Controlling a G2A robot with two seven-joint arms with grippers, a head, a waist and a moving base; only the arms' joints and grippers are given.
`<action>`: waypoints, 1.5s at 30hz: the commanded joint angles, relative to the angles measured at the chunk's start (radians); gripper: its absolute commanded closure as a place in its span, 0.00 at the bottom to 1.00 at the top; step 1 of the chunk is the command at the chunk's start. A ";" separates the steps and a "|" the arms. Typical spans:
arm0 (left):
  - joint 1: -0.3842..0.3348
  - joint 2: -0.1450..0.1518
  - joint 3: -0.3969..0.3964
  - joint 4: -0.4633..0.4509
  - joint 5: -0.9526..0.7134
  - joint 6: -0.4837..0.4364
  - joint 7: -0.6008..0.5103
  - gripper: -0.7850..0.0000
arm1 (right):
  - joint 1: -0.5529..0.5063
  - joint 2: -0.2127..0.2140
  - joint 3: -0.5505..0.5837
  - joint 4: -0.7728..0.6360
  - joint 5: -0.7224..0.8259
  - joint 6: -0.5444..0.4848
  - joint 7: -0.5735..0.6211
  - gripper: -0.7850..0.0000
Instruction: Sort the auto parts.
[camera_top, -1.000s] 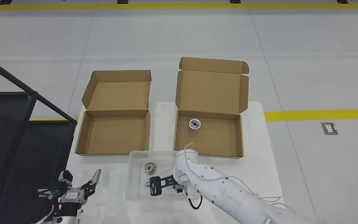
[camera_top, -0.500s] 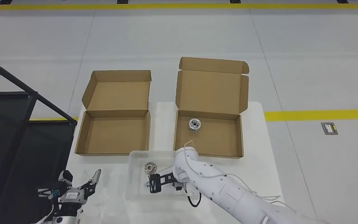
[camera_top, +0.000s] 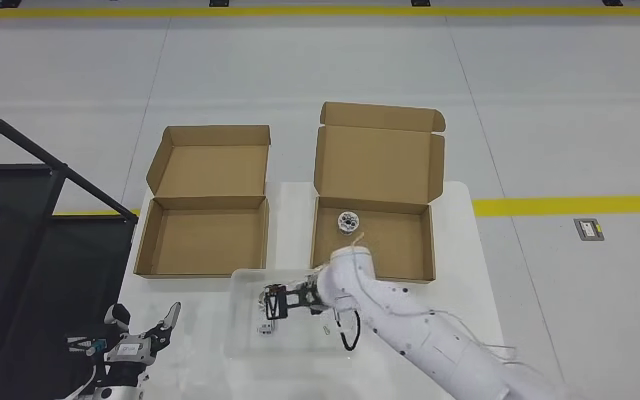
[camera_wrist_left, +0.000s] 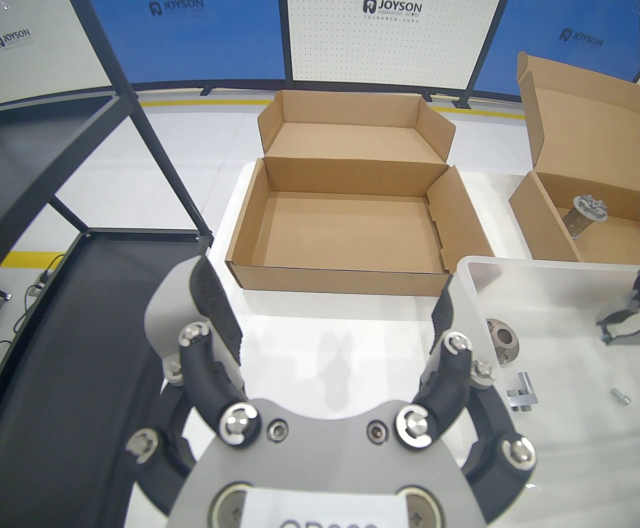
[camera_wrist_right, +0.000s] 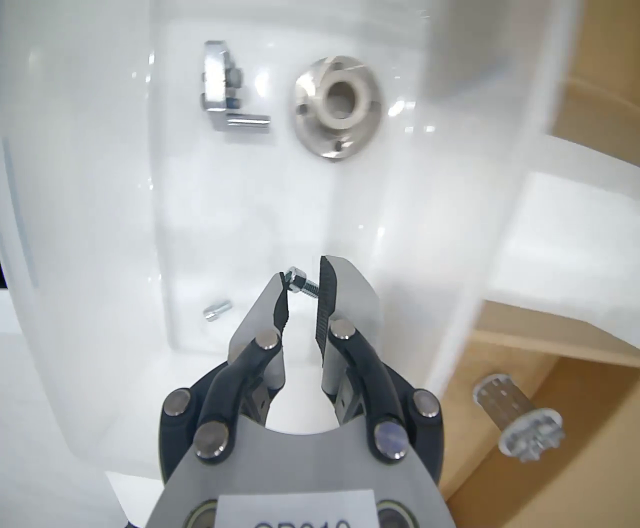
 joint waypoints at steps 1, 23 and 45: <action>0.000 0.000 0.000 0.000 0.000 0.000 0.000 0.00 | -0.068 0.044 0.097 -0.144 -0.054 0.032 0.003 1.00; 0.000 0.000 0.000 0.000 0.000 0.000 0.000 0.00 | -0.269 0.154 0.453 -0.328 -0.157 0.059 -0.076 1.00; 0.000 0.000 0.000 0.000 0.000 0.000 0.000 0.00 | -0.160 0.140 0.441 0.132 -0.136 0.161 -0.488 1.00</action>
